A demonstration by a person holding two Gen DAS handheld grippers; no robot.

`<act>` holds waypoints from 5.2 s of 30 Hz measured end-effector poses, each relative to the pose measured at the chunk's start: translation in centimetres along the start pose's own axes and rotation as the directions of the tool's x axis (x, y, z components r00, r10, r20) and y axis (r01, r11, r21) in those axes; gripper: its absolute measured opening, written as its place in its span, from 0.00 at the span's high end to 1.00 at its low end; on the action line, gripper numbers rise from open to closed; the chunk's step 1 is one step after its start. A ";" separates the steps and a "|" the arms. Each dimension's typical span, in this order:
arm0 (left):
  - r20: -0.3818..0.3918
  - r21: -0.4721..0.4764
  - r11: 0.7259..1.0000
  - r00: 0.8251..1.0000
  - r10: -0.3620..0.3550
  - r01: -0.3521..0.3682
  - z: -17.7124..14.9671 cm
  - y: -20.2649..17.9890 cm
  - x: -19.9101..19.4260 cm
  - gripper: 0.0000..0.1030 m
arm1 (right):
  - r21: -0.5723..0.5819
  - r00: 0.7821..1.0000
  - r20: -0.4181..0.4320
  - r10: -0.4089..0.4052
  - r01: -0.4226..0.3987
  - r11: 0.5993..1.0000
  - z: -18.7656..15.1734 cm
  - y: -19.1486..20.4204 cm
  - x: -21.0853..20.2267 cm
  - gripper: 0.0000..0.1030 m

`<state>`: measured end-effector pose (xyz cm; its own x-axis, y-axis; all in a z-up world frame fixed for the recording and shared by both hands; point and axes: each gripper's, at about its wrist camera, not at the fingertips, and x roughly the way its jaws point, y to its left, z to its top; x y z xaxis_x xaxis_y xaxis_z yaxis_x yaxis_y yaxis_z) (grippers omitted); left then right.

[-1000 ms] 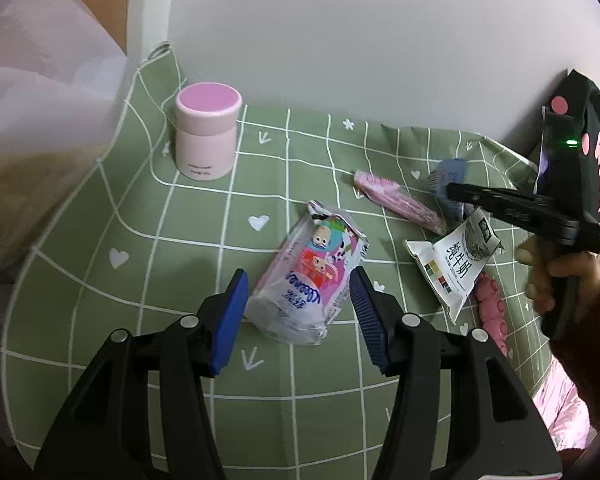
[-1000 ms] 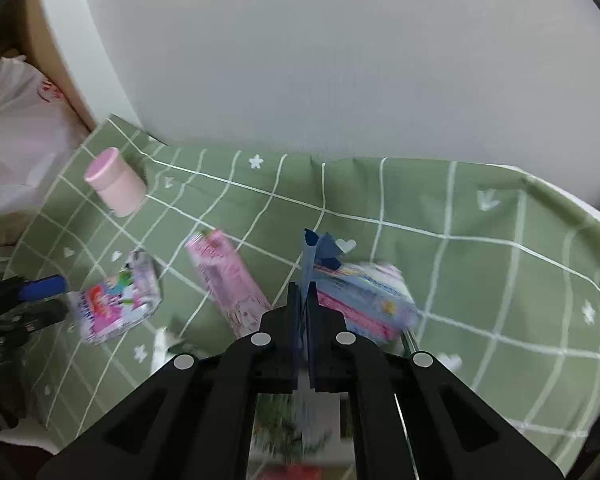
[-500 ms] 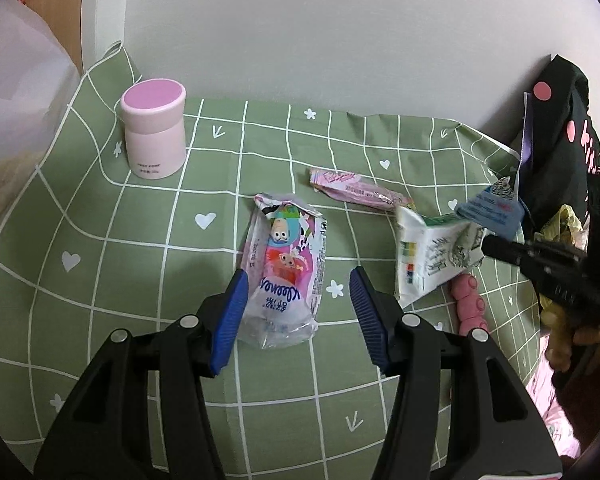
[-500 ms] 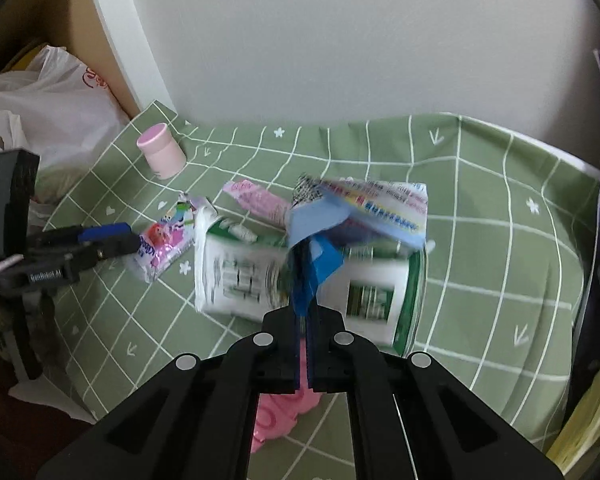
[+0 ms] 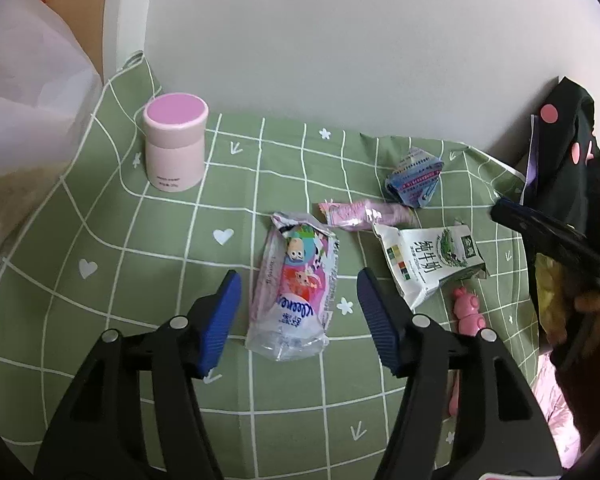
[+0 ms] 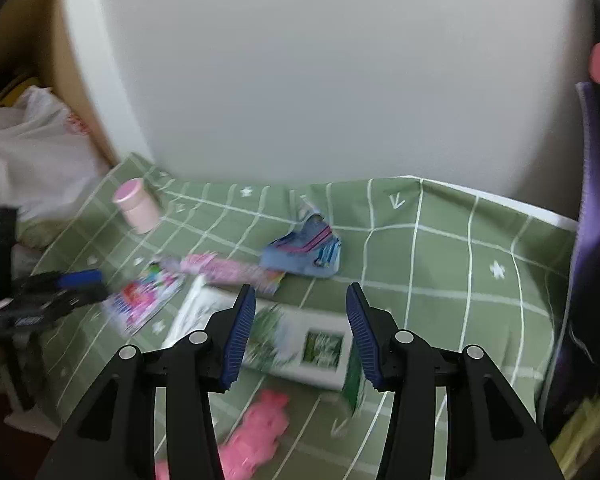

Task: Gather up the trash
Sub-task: 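Grasp the blue-white snack packet with the right tool while the left tool grasps the clear candy bag, then carry the blue-white packet and clear candy bag over the bin with both tools, then open both tools to drop the packet and candy bag into the bin, then move both tools back to the remaining table trash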

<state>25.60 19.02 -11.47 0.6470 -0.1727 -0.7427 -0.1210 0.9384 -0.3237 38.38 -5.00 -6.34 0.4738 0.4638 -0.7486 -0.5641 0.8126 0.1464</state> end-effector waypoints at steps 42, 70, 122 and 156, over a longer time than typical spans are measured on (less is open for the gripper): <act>0.068 0.019 1.000 0.997 0.023 -0.024 3.6 -2.9 -2.6 0.98 | 0.166 0.987 0.125 -0.099 0.077 0.983 -4.7 -2.3 -12.1 0.96; -0.174 0.652 0.581 0.842 -0.511 0.487 1.0 -39.8 -4.1 0.97 | 0.451 0.793 0.246 -0.558 0.416 0.790 -15.8 -13.7 -33.5 0.96; -0.426 0.596 0.576 0.829 -0.363 0.559 -3.3 -47.0 6.9 0.94 | 0.465 0.846 0.064 -0.530 0.444 0.766 -18.9 -23.7 -27.9 0.94; -0.098 0.403 0.899 0.985 -0.145 0.173 4.8 -14.9 8.1 0.54 | 0.274 0.933 0.231 -0.276 0.210 0.939 -9.7 -10.5 -22.1 0.56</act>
<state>36.29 5.06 -9.82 0.5808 -0.3356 -0.7416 0.3067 0.9341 -0.1826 27.30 -27.22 2.39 0.7542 0.2898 -0.5892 -0.2446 0.9567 0.1575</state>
